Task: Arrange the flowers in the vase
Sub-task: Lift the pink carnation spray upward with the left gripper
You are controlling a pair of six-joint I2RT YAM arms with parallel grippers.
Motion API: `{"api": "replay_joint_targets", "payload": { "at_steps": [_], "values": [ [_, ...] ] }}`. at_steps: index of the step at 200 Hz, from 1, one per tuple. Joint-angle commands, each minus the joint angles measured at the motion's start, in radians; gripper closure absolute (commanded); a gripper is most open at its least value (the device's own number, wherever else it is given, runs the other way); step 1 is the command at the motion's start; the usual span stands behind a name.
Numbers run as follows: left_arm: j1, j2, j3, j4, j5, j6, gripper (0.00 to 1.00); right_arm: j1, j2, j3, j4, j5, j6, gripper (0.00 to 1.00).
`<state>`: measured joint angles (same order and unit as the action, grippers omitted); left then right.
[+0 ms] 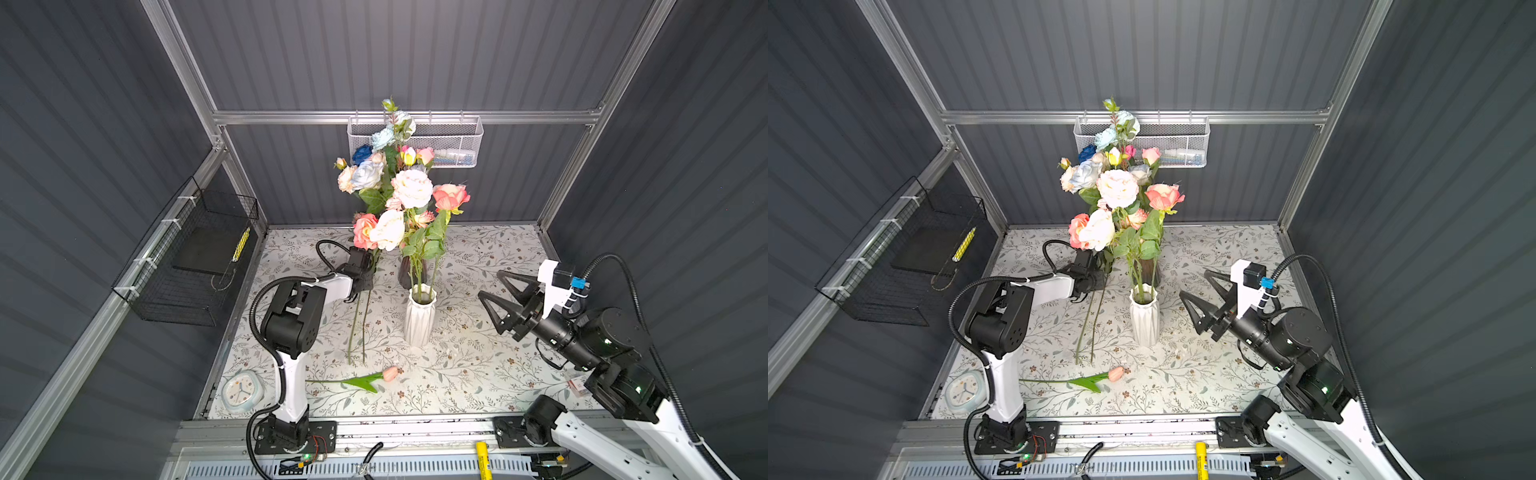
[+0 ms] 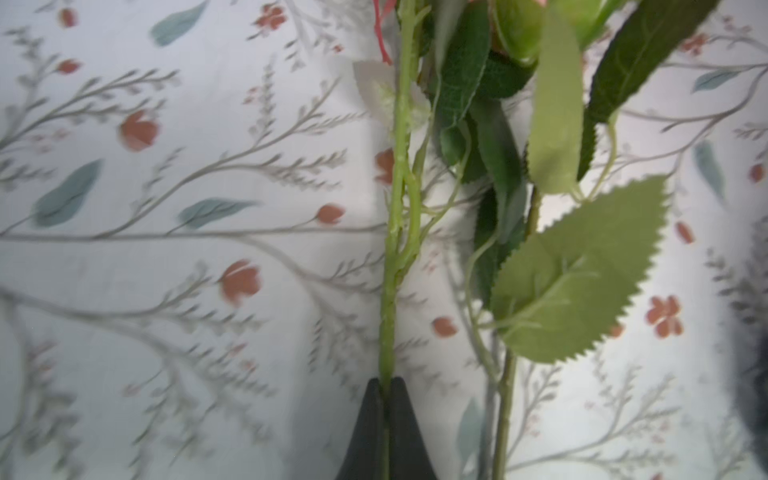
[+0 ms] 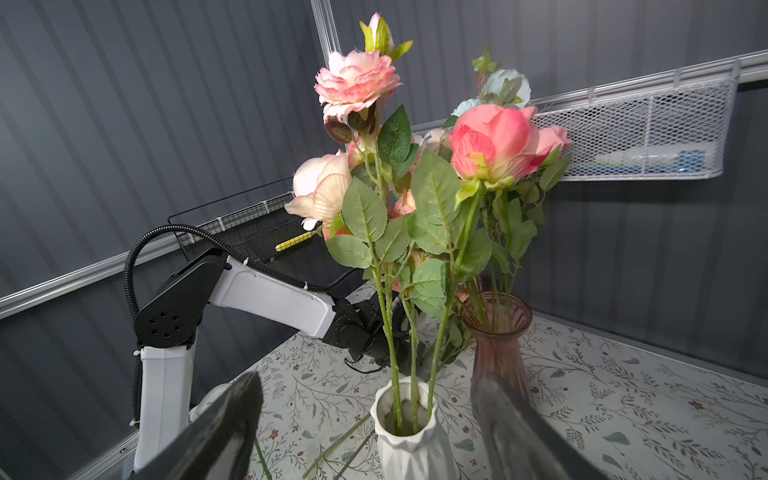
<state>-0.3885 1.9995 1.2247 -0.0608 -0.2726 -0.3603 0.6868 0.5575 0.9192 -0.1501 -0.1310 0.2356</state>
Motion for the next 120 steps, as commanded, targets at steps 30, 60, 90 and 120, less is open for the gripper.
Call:
{"api": "replay_joint_targets", "payload": {
  "at_steps": [30, 60, 90, 120],
  "values": [
    [0.003, -0.212, -0.100, 0.052, -0.164, -0.035, 1.00, -0.004, -0.028, 0.001, 0.004, -0.004, 0.000, 0.17],
    [0.018, -0.331, -0.158, 0.053, -0.219, -0.060, 1.00, -0.003, -0.040, 0.006, 0.004, -0.004, 0.001, 0.17],
    [0.032, -0.485, -0.229, 0.053, -0.260, -0.081, 1.00, -0.004, -0.047, 0.010, 0.009, -0.011, 0.008, 0.17],
    [0.031, -0.679, -0.271, 0.026, -0.280, -0.077, 1.00, -0.004, -0.048, 0.018, 0.011, -0.018, 0.015, 0.17]
  ]
}}
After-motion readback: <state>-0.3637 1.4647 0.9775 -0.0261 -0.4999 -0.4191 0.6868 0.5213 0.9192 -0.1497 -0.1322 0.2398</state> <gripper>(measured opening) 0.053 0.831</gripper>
